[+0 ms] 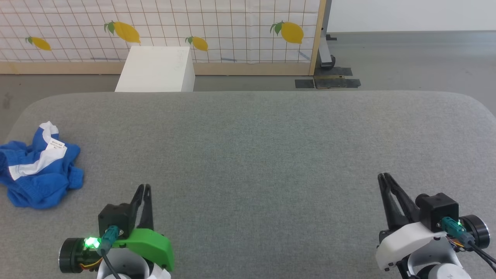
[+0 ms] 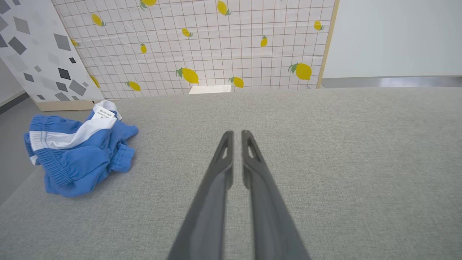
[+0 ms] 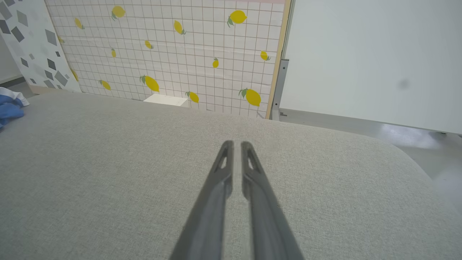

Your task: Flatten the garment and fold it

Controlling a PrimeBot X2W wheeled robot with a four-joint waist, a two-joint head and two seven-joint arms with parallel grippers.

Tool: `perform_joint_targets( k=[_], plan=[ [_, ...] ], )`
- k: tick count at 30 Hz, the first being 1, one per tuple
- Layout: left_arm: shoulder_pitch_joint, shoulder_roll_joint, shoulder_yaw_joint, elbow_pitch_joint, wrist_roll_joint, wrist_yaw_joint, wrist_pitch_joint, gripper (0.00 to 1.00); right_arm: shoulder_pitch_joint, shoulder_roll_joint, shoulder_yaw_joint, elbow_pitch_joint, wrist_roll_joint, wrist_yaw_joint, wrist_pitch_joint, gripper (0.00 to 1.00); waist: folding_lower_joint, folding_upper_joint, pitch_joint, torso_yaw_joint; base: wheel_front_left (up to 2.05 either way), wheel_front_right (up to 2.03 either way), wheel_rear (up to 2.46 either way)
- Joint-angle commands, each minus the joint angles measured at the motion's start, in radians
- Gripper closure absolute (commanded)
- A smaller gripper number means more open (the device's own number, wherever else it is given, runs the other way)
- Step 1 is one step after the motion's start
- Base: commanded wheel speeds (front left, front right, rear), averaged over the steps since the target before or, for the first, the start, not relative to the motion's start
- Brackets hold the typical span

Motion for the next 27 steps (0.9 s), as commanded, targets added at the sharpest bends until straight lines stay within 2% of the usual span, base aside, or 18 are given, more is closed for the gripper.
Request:
perform_joint_targets(
  k=[1, 27],
  plan=[
    [0.0, 0.0, 0.0, 0.0, -0.001, 0.0, -0.001, 0.0, 0.0, 0.0, -0.001, 0.0, 0.0, 0.0, -0.001, 0.0, 0.0, 0.0, 0.0, 0.0, 0.0, 0.0, 0.0],
    [-0.005, -0.001, -0.022, 0.003, -0.023, 0.031, -0.05, 0.0, 0.005, 0.0, -0.04, -0.046, 0.051, 0.0, -0.05, 0.0, 0.0, 0.0, 0.006, -0.001, 0.0, 0.0, 0.0]
  ],
)
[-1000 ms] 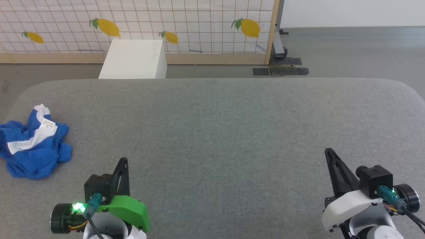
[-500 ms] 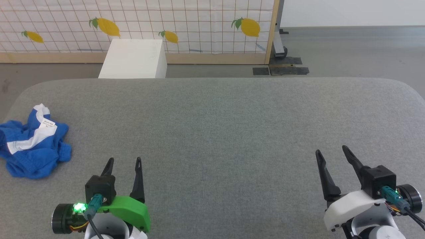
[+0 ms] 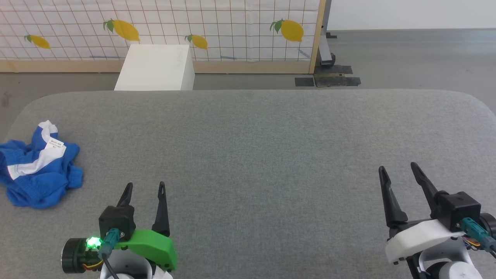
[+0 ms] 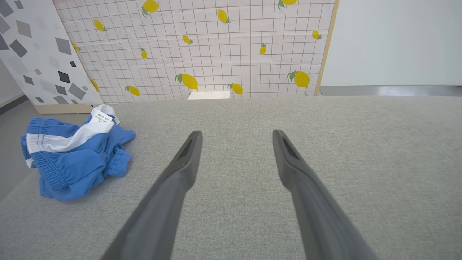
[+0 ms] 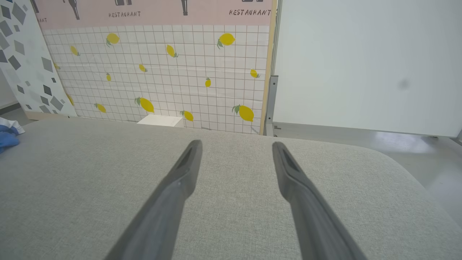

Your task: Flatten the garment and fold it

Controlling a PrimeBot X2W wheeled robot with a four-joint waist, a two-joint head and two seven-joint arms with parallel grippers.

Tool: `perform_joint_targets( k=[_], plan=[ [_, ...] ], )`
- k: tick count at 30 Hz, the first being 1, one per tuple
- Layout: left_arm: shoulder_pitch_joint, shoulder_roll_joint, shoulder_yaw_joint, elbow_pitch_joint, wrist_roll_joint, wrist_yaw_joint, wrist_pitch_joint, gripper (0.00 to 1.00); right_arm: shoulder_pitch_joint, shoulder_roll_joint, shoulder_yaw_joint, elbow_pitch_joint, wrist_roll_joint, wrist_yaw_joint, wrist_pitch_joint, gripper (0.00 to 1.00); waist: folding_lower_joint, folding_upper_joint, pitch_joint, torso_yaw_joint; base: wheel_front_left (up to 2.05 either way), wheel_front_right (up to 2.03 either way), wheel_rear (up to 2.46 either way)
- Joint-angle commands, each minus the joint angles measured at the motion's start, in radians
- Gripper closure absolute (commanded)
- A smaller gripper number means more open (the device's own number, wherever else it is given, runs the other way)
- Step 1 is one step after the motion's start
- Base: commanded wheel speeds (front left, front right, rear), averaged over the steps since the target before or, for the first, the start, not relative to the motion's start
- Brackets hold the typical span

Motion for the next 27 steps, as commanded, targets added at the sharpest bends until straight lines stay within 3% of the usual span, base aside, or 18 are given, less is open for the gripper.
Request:
perform_joint_targets(
  k=[1, 27],
  plan=[
    [-0.006, -0.001, -0.005, 0.001, -0.008, 0.009, -0.012, 0.0, 0.004, 0.0, -0.005, -0.012, 0.011, 0.0, -0.011, 0.0, 0.0, 0.0, 0.0, 0.0, 0.0, 0.0, 0.0],
    [-0.009, -0.002, -0.025, -0.005, -0.05, 0.016, -0.066, 0.0, 0.021, 0.001, -0.031, -0.077, 0.069, -0.001, -0.064, 0.0, 0.0, 0.0, 0.002, -0.001, 0.0, 0.0, 0.0]
  ],
)
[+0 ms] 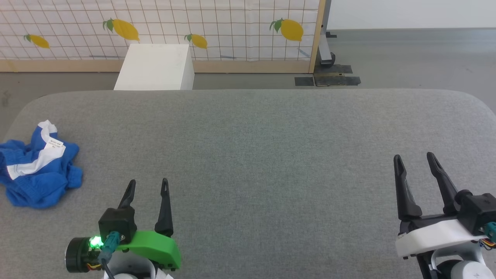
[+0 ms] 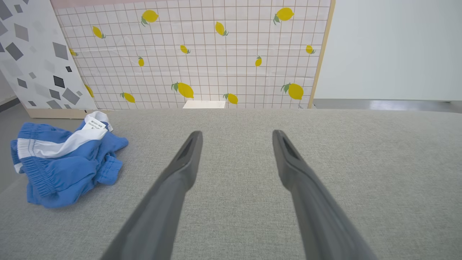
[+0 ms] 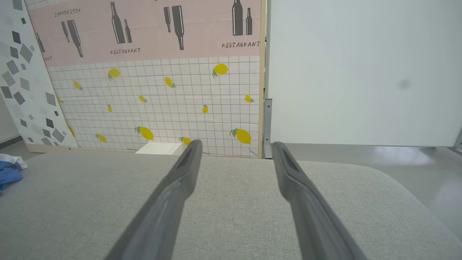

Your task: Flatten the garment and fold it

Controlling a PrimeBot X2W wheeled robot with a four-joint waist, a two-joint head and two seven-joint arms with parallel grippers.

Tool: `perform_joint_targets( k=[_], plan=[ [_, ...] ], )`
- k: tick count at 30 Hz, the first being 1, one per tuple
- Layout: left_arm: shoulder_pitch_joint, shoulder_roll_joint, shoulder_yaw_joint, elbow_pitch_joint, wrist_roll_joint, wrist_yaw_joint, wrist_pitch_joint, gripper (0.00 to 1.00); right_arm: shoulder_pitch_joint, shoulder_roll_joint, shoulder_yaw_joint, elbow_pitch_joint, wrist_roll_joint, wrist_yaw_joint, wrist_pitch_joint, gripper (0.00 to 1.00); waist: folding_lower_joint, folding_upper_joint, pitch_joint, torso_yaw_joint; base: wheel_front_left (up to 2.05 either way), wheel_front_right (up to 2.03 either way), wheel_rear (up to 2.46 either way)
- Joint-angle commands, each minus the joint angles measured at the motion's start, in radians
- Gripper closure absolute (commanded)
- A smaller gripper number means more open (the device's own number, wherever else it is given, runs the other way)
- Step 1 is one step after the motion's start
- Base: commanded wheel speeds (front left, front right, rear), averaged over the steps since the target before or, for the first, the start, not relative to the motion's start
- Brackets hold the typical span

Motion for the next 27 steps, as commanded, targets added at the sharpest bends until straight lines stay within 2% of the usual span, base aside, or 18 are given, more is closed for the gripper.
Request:
perform_joint_targets(
  k=[1, 27],
  plan=[
    [-0.009, -0.002, -0.002, -0.003, -0.015, 0.001, -0.01, 0.0, 0.014, 0.001, -0.004, -0.012, 0.011, -0.001, -0.011, 0.0, 0.0, 0.0, 0.001, 0.0, 0.0, 0.0, 0.0],
    [-0.012, -0.003, -0.016, -0.005, -0.057, -0.002, -0.063, 0.0, 0.034, 0.002, -0.033, -0.036, 0.025, -0.001, -0.064, 0.0, 0.0, 0.0, 0.006, 0.0, 0.0, 0.0, 0.0]
  ],
)
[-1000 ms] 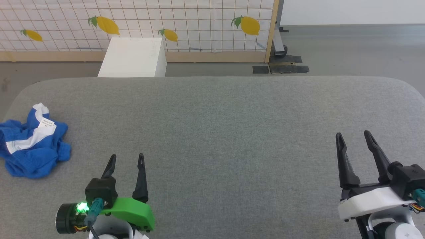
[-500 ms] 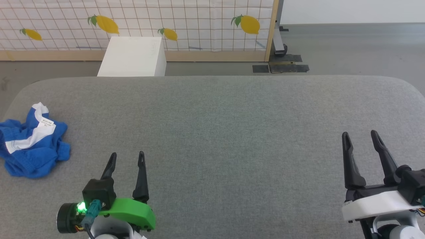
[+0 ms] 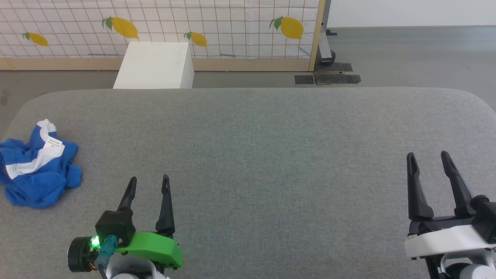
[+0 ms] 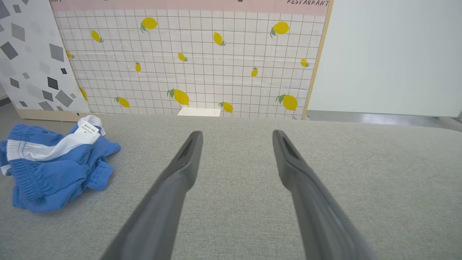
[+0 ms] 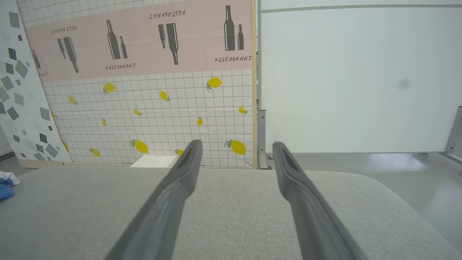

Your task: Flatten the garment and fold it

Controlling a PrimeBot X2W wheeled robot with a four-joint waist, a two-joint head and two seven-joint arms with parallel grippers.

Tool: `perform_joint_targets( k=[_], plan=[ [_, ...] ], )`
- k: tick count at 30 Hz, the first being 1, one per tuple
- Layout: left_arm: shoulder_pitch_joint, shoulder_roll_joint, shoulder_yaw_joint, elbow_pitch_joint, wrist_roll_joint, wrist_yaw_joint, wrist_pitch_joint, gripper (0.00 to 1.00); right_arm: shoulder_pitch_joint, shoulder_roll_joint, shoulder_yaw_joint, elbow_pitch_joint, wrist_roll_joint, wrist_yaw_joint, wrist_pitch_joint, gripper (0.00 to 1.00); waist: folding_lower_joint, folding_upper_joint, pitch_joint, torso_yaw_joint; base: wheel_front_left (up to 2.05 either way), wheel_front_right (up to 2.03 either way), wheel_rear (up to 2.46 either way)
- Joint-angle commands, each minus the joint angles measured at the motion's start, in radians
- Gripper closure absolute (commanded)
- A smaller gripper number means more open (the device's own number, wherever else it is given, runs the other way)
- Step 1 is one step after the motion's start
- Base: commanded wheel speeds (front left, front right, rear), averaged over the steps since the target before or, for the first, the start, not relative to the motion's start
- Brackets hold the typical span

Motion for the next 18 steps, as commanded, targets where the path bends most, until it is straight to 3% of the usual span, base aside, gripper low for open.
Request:
perform_joint_targets(
  k=[1, 18],
  plan=[
    [-0.012, -0.003, -0.004, -0.002, -0.01, 0.002, -0.013, 0.0, 0.015, 0.001, -0.005, -0.008, 0.006, -0.001, -0.013, 0.0, 0.0, 0.0, 0.0, 0.001, 0.0, 0.0, 0.0],
    [-0.013, -0.004, -0.021, 0.0, 0.014, 0.015, -0.048, 0.0, 0.03, 0.002, -0.004, -0.021, -0.037, -0.001, -0.048, 0.0, 0.0, 0.0, -0.004, 0.004, 0.0, 0.0, 0.0]
  ],
)
